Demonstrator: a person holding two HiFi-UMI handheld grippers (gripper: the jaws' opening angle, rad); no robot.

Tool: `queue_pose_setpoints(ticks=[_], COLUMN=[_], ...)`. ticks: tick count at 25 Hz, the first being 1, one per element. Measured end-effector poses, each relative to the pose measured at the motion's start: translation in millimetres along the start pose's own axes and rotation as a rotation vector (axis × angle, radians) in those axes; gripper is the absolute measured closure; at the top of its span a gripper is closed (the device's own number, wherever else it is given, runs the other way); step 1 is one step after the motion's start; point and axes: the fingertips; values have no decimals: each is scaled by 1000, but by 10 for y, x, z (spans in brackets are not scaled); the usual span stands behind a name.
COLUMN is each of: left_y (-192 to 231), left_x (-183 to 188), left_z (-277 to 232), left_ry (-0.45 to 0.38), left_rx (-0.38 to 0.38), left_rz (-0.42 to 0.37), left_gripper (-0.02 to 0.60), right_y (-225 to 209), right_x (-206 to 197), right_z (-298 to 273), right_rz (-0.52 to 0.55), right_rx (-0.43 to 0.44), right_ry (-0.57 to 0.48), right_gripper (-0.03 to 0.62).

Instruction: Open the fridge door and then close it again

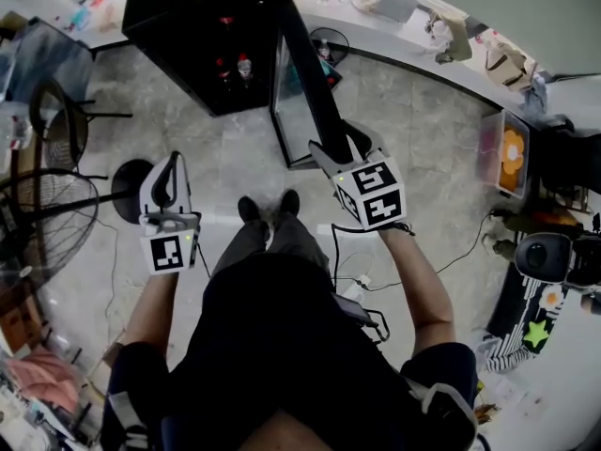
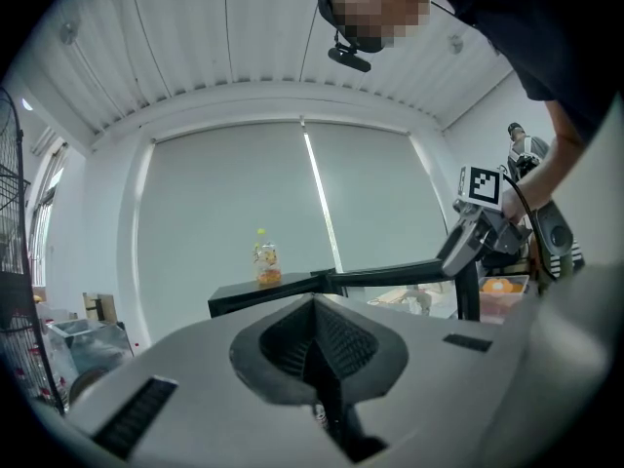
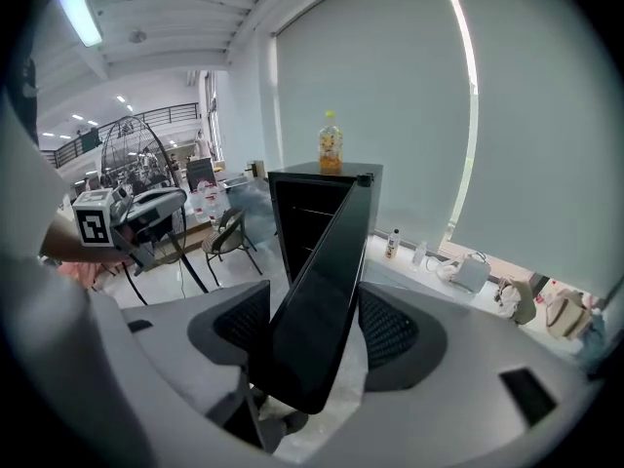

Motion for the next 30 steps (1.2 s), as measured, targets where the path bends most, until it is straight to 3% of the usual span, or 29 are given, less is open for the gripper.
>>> queue_pose_setpoints(ticks=[9,30], left_y=[204,435], left_x=[21,-9], left_z=[333,427], left_ry=[-8,7], left_rx=[26,91], left_rz=[-5,-13], left_gripper=[558,558], right_y=[419,851], right_x=[31,210], right_z=[-33,-229], right_rz=[-44,-151], right_rx=[46,221], right_ry=[-13,-52], right_gripper=[279,260])
Point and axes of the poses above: the fingertips, and each gripper's own axes: z backward along the fingers, y to its left, x out of its top, and after that the axes turned 14 degrees about -y, right-handed
